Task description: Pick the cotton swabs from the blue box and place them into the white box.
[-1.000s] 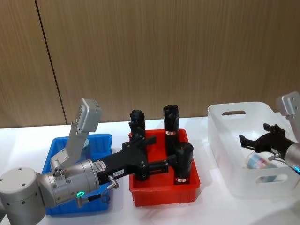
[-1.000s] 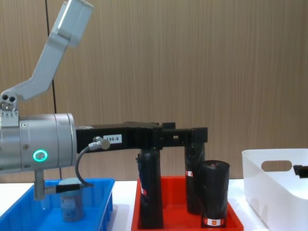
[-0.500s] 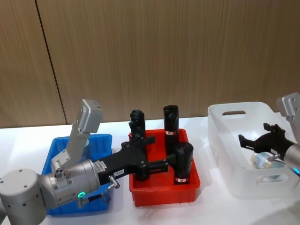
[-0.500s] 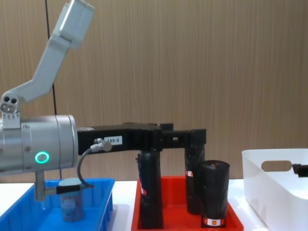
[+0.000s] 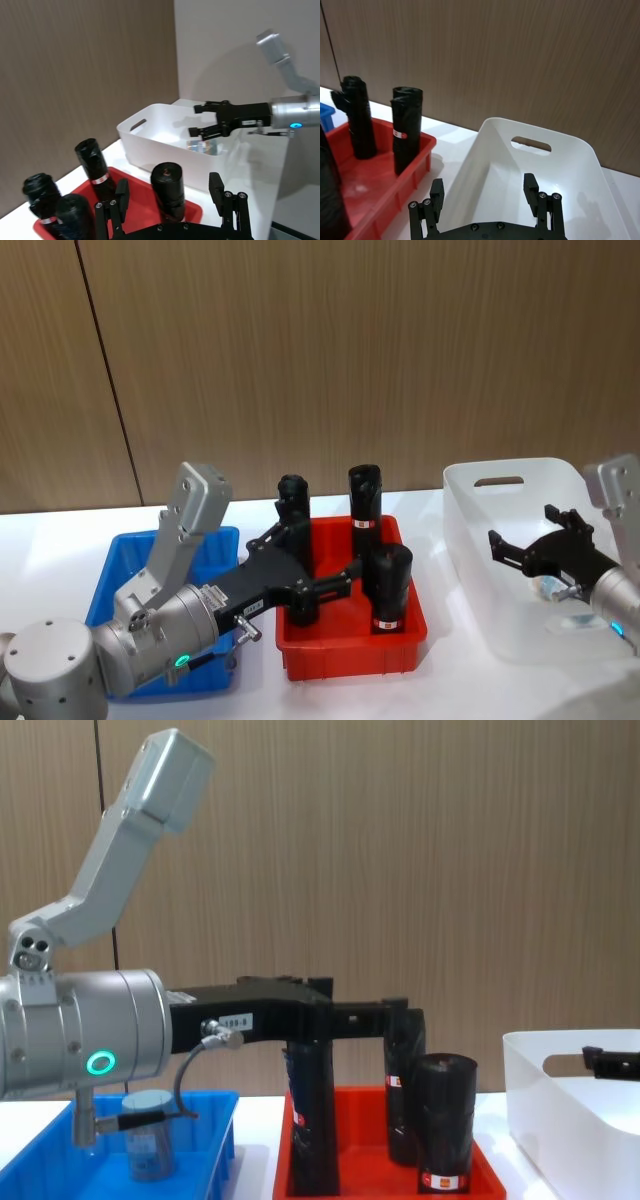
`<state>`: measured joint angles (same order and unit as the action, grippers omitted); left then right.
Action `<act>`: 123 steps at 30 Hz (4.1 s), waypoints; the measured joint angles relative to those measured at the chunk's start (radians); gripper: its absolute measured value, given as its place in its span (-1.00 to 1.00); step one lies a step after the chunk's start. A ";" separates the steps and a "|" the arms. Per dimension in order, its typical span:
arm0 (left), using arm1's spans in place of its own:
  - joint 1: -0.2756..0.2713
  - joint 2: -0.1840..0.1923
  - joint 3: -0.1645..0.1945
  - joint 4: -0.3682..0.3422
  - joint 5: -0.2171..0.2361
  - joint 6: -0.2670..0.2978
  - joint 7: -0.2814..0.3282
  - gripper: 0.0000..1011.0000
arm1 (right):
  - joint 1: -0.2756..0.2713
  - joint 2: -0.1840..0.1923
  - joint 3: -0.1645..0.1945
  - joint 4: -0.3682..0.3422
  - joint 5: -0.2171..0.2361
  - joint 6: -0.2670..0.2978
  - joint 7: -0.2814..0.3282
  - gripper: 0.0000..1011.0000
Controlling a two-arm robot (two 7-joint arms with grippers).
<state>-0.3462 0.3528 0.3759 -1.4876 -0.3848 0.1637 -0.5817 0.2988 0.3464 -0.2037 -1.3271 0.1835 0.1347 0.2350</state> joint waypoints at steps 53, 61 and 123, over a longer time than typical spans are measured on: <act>0.110 0.030 0.079 -0.140 0.185 -0.150 0.570 0.99 | -0.313 -0.009 -0.022 -0.440 0.104 -0.101 -0.169 0.98; 0.110 0.029 0.079 -0.140 0.185 -0.150 0.571 0.99 | -0.313 -0.009 -0.022 -0.440 0.104 -0.101 -0.169 0.98; 0.109 0.029 0.078 -0.139 0.184 -0.150 0.571 0.99 | -0.015 -0.105 -0.072 -0.059 0.009 0.064 0.213 0.98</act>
<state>-0.2371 0.3821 0.4543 -1.6262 -0.2004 0.0139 -0.0110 0.2836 0.2411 -0.2762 -1.3857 0.1922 0.1990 0.4477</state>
